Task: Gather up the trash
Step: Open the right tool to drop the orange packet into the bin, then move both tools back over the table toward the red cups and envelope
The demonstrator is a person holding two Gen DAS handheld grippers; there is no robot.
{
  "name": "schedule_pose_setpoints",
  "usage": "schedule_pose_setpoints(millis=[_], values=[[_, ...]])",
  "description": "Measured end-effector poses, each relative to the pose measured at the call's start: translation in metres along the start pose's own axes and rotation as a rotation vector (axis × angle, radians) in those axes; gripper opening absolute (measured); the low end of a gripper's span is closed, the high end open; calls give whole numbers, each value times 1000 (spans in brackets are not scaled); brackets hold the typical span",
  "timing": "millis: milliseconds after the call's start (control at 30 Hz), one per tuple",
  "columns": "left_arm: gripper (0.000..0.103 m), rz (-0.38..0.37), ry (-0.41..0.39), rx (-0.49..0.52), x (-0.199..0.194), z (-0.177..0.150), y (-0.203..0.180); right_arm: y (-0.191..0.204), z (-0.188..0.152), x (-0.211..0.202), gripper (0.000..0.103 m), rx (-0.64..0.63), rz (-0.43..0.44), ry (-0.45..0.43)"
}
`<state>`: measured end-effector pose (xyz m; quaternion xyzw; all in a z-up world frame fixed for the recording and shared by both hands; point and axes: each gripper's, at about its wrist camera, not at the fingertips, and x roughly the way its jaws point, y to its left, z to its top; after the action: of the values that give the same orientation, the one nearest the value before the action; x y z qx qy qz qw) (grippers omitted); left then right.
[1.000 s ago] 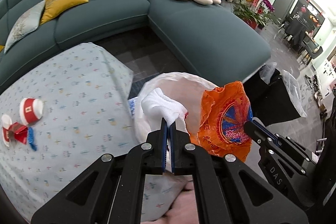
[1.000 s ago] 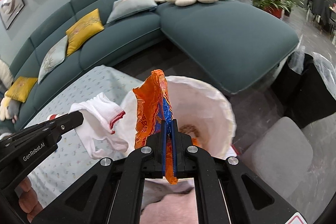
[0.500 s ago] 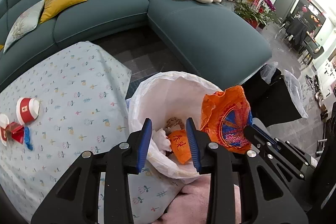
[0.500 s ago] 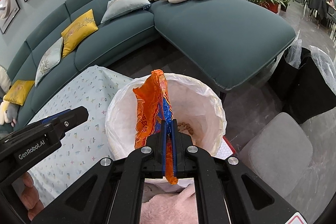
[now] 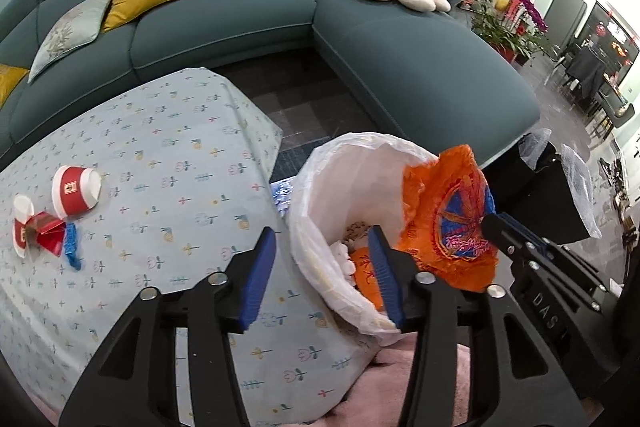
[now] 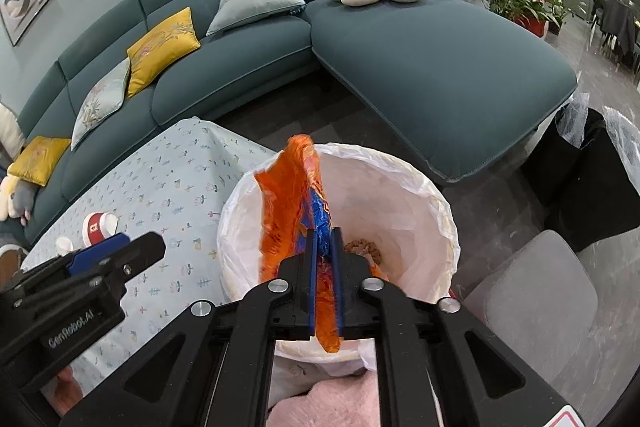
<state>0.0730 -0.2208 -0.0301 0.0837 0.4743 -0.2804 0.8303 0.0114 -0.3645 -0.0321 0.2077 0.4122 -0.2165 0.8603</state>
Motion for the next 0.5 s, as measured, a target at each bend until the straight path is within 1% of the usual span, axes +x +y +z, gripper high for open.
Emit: schedule_pose_setpoints(millis=[133,200,367,500], values=[[52,14,-7,-18,-3,-2,10,6,-1,-1,14,-5,0,-1],[55,17,-9,-24,-5,-3,14,10,-2,-3,19,-13,-1,-3],[56,28,-10,-39,-10,-7,24,22,-4,-8,21,-36,-1,-4],[56,36,-18,-59,-16,-10,36,33,-4,-13,26,-55,2,-9]])
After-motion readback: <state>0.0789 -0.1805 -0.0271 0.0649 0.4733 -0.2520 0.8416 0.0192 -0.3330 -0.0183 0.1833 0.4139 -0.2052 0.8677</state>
